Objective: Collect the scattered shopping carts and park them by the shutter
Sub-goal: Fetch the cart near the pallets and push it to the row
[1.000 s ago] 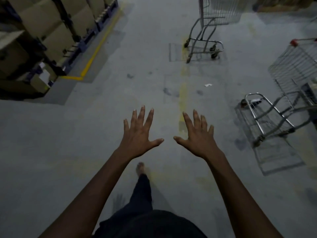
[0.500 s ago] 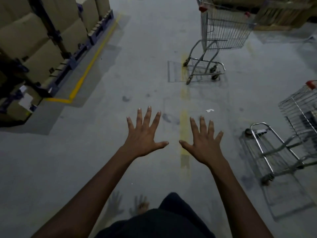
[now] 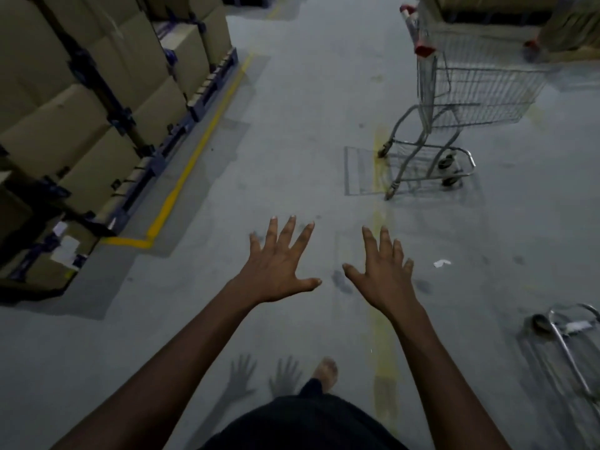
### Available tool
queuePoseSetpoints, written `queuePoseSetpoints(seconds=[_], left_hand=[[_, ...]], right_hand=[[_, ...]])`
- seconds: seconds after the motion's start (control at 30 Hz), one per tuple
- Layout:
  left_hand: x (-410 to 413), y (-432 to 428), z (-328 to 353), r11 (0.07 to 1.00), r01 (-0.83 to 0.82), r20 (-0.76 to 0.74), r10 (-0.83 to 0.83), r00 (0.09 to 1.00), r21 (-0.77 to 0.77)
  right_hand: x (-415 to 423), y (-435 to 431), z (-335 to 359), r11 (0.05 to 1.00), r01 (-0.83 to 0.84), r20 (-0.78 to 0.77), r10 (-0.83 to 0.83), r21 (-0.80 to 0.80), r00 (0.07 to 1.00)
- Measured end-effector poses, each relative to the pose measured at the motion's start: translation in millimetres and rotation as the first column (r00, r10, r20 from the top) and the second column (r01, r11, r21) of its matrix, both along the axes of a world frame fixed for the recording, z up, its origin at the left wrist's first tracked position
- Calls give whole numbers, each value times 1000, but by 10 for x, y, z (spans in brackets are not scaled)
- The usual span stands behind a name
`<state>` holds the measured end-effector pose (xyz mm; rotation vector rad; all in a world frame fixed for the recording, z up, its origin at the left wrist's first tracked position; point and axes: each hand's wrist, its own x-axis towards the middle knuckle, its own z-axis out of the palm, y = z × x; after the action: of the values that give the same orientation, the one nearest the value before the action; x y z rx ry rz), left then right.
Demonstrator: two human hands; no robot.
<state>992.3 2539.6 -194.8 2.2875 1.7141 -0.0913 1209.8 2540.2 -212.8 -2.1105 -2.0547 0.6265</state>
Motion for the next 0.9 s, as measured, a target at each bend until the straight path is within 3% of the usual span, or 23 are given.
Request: queuePoseSetpoints(seconds=[0.1,0.23,0.3,0.57,0.9], left_hand=[[-23,746,103,1000,-23,31,23,999,-16],[-108,1520,93,997,-67,154,74,985,-46],[-157,1902,26,998,-52,207,59,977,-39],[-287,3918,-137,999,34,292,-35,956,9],[-354,6327,152,968,249,206,-252,946,44]], right_hand=[[-55,794,68,999,-30,-67,33,39,997],[-116,1656,118,993,34,-322,4,113,947],[-131,2057,116,988,57,-376,1,143,927],[-106,3774,55,983,117,-252,-78,145,965],[-191,5830,269,956,248,-142,-227,154,963]])
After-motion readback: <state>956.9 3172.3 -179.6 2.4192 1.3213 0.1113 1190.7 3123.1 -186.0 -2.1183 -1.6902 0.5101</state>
